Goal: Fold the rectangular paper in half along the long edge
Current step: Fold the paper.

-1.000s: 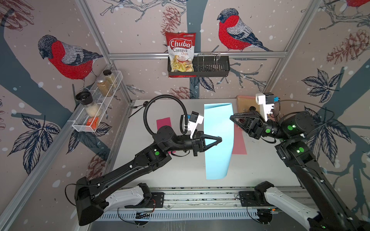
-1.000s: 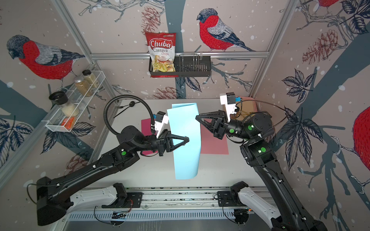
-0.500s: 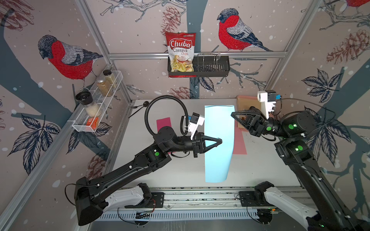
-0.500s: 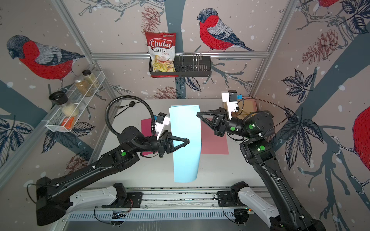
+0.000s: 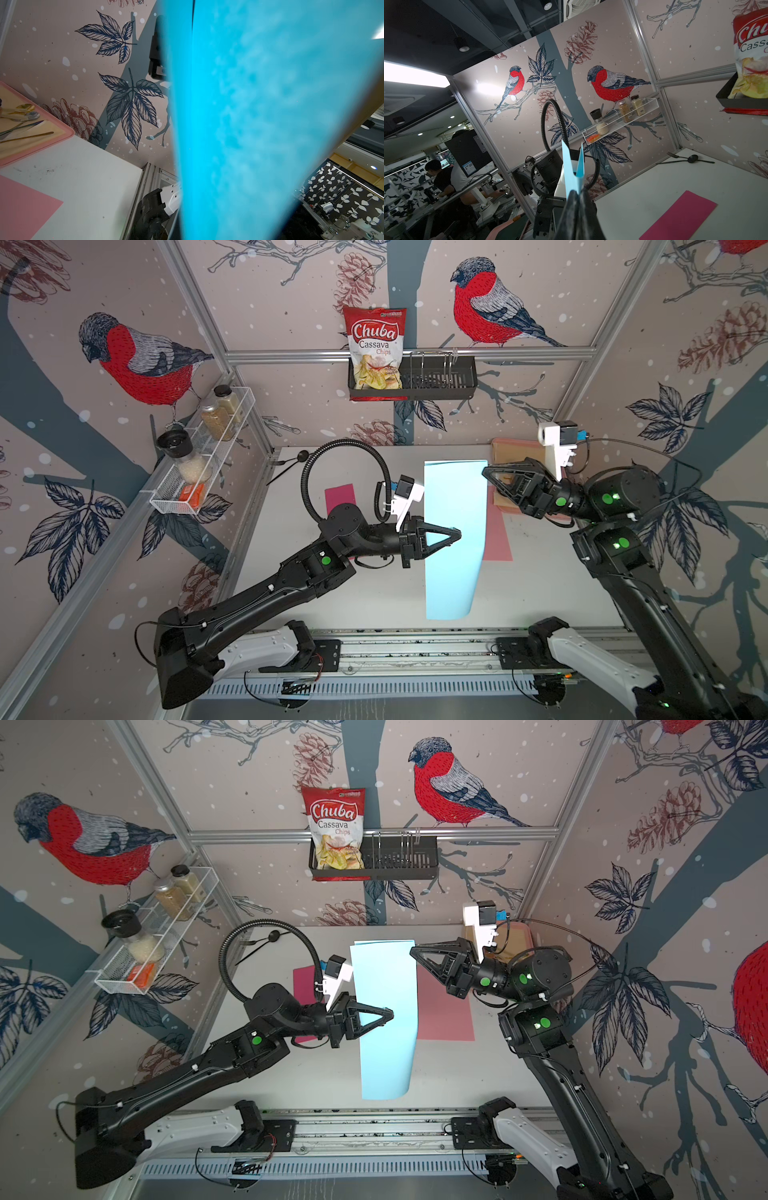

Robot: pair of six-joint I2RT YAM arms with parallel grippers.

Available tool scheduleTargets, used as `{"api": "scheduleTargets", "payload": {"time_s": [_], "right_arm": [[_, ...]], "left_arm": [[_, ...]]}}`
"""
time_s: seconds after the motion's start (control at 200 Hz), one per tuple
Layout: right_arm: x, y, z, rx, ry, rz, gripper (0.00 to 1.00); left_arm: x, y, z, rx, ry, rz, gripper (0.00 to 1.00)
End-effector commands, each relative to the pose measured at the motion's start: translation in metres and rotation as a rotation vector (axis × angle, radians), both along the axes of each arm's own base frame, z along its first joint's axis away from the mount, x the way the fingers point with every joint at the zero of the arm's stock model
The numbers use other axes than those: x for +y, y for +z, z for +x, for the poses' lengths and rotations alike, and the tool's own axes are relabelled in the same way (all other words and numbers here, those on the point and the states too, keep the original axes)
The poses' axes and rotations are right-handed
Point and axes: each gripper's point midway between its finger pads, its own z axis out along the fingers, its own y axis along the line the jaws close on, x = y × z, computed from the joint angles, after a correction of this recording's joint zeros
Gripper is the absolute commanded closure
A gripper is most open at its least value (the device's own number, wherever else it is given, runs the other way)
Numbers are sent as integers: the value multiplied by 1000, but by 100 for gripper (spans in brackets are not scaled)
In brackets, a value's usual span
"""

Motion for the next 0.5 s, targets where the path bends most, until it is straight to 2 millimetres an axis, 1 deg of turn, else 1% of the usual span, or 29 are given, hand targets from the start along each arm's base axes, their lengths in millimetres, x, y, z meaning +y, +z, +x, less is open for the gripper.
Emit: {"api": "scheduleTargets", "payload": {"time_s": [0.0,0.045,0.085,0.105,0.165,0.19,0.265,0.3,0.33,0.35,0.38,0.495], "right_arm": [[-2,10,-5,-52,9,20,98],[-2,11,-4,-55,6,22,98],[-2,12,-3,-52,3,23,92],[-2,12,-2,-51,4,22,91],[-1,13,-3,-55,15,25,99],[-1,13,-4,-57,18,25,100],[-2,13,-4,-58,17,25,100],[-2,13,-3,-54,16,24,95],[-2,13,-2,-53,16,23,94],[-1,12,-2,-52,17,22,95],[-1,13,-3,-58,22,24,100],[-2,14,-4,-62,17,27,99]], "left_arm": [[1,5,-2,-21,-3,-22,100],[1,5,-3,-21,-7,-23,100],[1,6,-2,-20,-4,-24,100],[1,6,-3,-21,-7,-25,100],[1,6,-3,-21,-5,-27,100],[1,6,-3,-21,-7,-26,100],[1,7,-4,-22,-10,-26,100],[0,6,-4,-22,-8,-24,100],[0,7,-4,-24,-8,-25,100],[0,7,-4,-24,-8,-25,100],[1,7,-4,-24,-6,-25,100],[0,7,-4,-24,-6,-26,100]]}}
